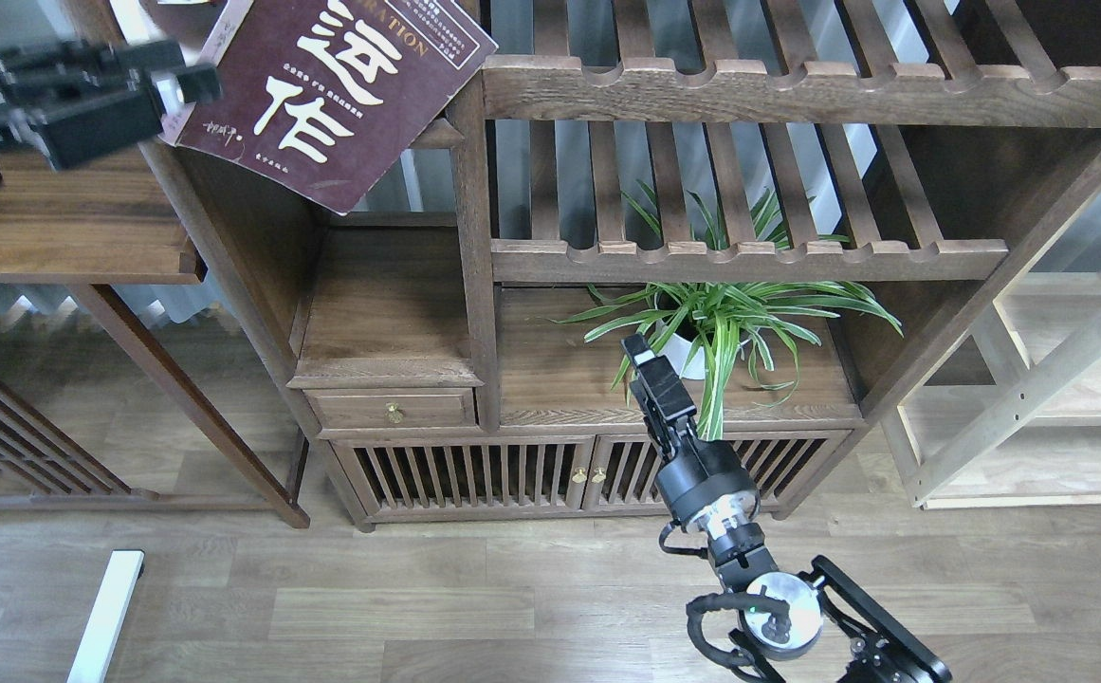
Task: Organize books on shelf
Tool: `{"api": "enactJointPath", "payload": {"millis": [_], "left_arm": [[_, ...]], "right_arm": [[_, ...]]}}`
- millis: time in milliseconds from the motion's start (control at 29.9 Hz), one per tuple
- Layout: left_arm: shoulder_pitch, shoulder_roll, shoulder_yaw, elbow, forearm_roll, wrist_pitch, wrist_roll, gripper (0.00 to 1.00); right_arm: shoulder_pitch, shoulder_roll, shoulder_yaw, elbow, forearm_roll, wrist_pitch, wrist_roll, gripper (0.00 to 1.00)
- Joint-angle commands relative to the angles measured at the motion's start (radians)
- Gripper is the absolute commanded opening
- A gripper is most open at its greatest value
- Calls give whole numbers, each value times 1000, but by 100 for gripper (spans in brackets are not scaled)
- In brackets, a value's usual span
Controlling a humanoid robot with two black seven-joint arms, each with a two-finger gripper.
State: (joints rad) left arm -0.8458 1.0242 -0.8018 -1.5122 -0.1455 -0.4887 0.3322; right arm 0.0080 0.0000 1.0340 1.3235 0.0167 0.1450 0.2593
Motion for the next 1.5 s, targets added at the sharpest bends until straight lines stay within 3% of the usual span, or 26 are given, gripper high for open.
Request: {"api": "enactJointPath", "payload": {"millis": [0,234,435,769,1471], "left_arm": [[91,-50,0,3,1,0,-16,64],[293,-287,-68,53,30,0,-5,77],[356,-430,-83,182,55,0,-5,83],[356,-529,-83,279,55,0,-4,87],[350,-763,-158,349,1,0,-18,95]], "right_arm": [[13,0,1,3,-1,-1,1,95],[92,0,32,3,0,-57,12,97],[145,0,86,0,0,-133,15,99],[145,0,124,-1,0,-122,15,99],[136,0,107,3,0,-76,15,100]]}}
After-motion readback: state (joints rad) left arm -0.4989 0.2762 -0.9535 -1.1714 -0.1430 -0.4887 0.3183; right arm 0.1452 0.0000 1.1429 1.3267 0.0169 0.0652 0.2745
